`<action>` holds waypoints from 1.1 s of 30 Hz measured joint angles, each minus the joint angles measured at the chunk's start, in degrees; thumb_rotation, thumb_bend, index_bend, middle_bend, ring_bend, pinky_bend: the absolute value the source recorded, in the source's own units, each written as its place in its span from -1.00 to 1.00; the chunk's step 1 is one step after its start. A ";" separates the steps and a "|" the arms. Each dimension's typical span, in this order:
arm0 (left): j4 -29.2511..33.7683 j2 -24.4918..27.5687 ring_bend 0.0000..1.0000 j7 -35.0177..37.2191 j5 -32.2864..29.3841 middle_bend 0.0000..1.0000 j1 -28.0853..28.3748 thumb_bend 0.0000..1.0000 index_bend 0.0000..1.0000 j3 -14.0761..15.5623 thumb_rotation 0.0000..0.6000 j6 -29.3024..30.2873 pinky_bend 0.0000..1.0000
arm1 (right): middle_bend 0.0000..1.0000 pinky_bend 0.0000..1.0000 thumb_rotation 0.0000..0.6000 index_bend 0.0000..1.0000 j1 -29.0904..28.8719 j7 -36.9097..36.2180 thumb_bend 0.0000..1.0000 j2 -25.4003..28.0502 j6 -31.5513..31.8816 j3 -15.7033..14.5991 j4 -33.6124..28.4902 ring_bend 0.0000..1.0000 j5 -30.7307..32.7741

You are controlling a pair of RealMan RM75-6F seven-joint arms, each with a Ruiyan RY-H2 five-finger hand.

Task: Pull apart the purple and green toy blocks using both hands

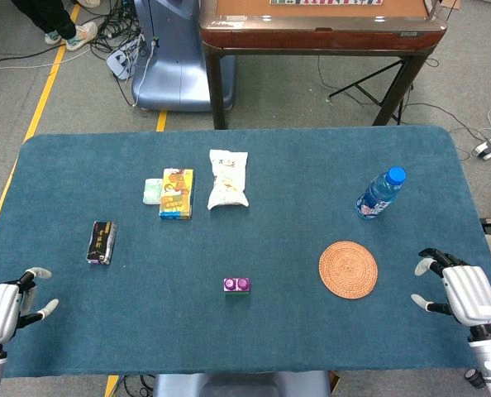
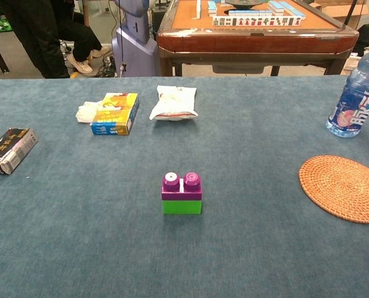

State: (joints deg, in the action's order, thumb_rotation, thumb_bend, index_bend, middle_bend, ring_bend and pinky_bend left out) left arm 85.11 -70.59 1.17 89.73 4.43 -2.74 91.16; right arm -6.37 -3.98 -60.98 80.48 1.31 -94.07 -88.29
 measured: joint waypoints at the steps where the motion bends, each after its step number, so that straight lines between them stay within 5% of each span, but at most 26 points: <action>1: 0.06 0.07 0.60 0.00 -0.02 0.67 0.01 -0.86 0.07 -0.02 1.00 -0.01 1.00 | -0.38 -0.04 1.00 -0.05 -0.03 -0.08 -1.00 -0.20 0.00 0.00 0.11 -0.34 -0.06; 7: 0.60 0.71 0.59 0.25 0.07 0.66 -0.11 -0.86 0.09 0.22 1.00 -0.17 1.00 | -0.33 -0.03 1.00 -0.05 -1.21 -1.25 -1.00 -1.16 -1.19 0.20 0.22 -0.33 -0.45; 10: 0.43 0.39 0.64 0.53 -0.12 0.68 -0.32 -0.86 -0.12 0.25 1.00 -0.07 1.00 | -0.17 0.17 1.00 -0.05 -2.46 -1.90 -1.00 -1.13 -1.78 0.91 -0.92 -0.15 -0.97; 15: -0.42 -0.24 0.80 3.96 0.76 0.87 -0.47 -0.86 -0.33 0.50 1.00 0.62 1.00 | 0.63 0.88 1.00 -0.05 -5.47 -1.96 -1.00 -0.43 -4.69 2.18 -5.24 0.75 -1.43; 18: -1.93 -0.83 0.78 4.82 1.61 0.87 -0.55 -0.86 -0.33 0.61 1.00 1.45 1.00 | 0.86 1.00 1.00 -0.05 -8.16 -0.59 -1.00 -0.08 -8.31 3.03 -8.74 0.97 -1.16; 21: -2.84 -1.29 0.75 5.06 1.74 0.84 -0.51 -0.86 -0.33 0.78 1.00 1.24 1.00 | 0.99 1.00 1.00 -0.07 -11.19 2.64 -1.00 -0.56 -12.01 4.17 -11.82 1.00 -0.08; 33: -4.68 -1.98 0.72 5.45 1.16 0.81 -0.60 -0.86 -0.33 1.22 1.00 0.21 1.00 | 1.00 1.00 1.00 -0.12 -22.33 17.91 -1.00 -9.35 -24.01 7.89 -17.37 1.00 13.04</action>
State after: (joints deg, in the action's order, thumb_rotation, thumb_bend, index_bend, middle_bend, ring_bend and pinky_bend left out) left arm 80.44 -72.57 6.63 90.89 3.84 -1.52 91.37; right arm -28.70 13.93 -70.34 56.46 9.20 -111.44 -75.25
